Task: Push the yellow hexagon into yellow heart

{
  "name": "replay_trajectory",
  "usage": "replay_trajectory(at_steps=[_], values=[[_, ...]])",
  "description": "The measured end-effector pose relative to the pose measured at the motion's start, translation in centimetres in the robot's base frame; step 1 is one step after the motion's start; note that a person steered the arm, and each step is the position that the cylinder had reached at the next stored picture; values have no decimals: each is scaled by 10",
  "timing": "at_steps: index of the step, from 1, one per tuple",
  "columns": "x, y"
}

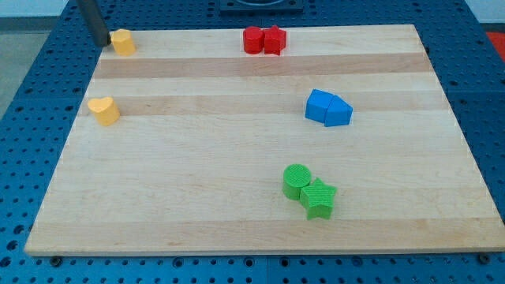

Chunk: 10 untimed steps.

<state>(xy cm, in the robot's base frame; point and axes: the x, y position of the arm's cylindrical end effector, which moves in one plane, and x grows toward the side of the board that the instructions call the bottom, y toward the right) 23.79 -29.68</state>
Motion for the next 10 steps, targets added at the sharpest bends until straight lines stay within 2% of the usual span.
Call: replay_trajectory(at_steps=[1, 2, 3, 4, 5, 6, 7, 8, 9, 10], values=[[24, 3], [19, -8], [10, -8], [-28, -8], [-41, 3], [-35, 44], [-9, 81], [28, 91], [40, 91], [17, 93]])
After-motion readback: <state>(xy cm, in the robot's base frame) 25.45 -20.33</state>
